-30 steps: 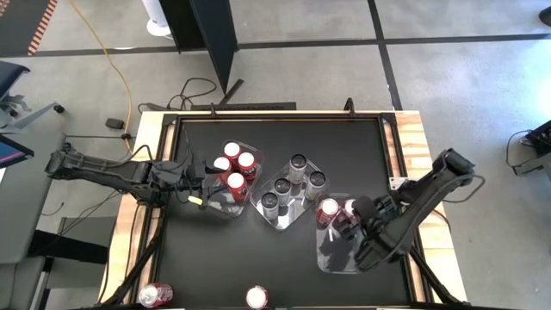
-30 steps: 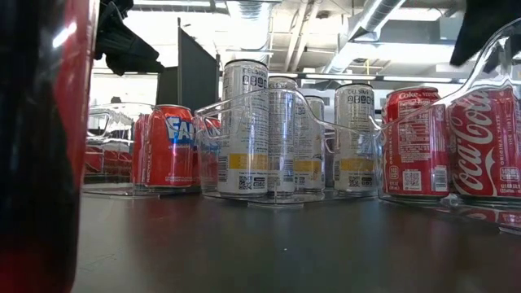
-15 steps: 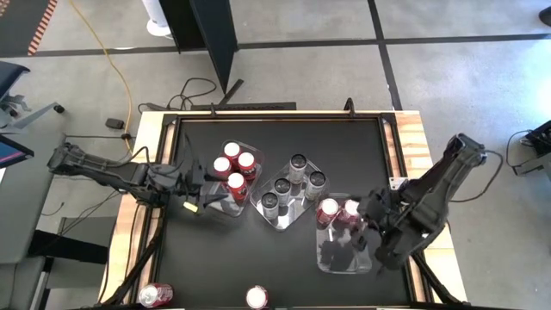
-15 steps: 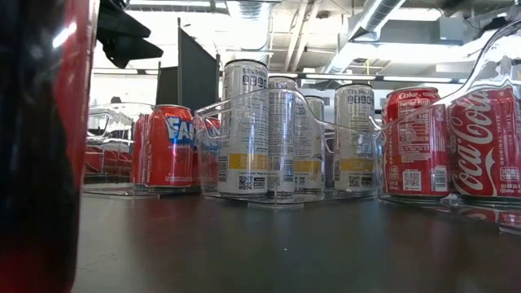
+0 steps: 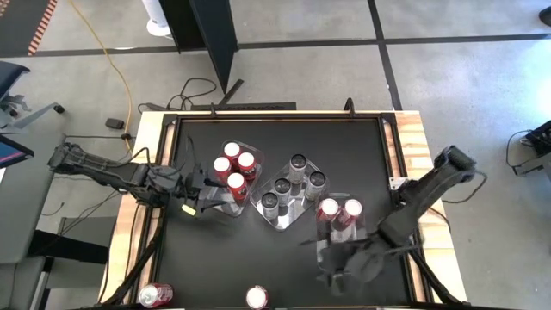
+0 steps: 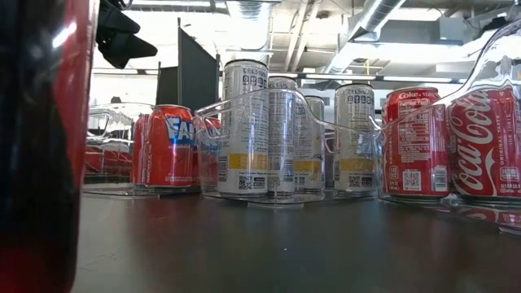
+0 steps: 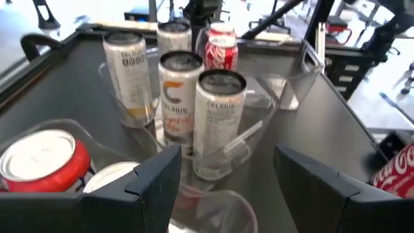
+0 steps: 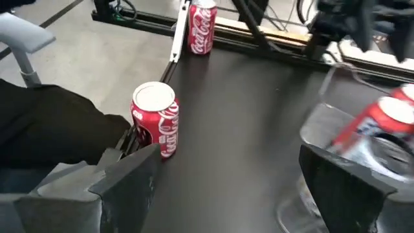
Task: Sort soda cans
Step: Put the red soda can into the right transparent bin
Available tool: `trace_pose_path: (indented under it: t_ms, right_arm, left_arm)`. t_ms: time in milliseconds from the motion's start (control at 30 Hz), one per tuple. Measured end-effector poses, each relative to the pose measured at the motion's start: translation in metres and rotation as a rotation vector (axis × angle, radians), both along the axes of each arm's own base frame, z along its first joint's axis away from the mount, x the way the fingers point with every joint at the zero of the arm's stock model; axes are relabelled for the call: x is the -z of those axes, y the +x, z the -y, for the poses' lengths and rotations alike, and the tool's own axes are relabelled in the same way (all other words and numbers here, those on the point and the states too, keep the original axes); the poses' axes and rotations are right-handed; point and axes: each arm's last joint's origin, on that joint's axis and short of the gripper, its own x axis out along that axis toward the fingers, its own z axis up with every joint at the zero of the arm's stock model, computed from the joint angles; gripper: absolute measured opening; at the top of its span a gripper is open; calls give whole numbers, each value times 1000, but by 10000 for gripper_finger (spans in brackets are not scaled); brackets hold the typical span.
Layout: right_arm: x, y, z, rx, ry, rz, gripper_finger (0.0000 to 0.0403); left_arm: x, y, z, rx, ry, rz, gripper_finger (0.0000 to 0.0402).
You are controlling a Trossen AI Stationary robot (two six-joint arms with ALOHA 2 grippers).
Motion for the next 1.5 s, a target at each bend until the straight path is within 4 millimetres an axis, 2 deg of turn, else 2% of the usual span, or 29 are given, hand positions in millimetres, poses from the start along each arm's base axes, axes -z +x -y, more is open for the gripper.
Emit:
trace_pose_path:
  t_ms: [333,567,933,1267,1500]
  right_arm:
    - [38,77,-37,-90,27,-114,399]
    - [47,109,-63,-127,30,-152,400]
    - [70,137,-84,-97,69,-195,400]
    - [86,154,-73,-23,90,-236,400]
    - [98,159,-71,-54,118,-272,400]
  left_arm:
    - [6,-2,0,6,5,-63,239]
    - [6,-2,1,49,-12,-66,239]
    - [7,-3,2,74,-7,-81,239]
    - [8,-3,2,71,-14,-93,239]
    - [10,-4,1,70,-11,-112,239]
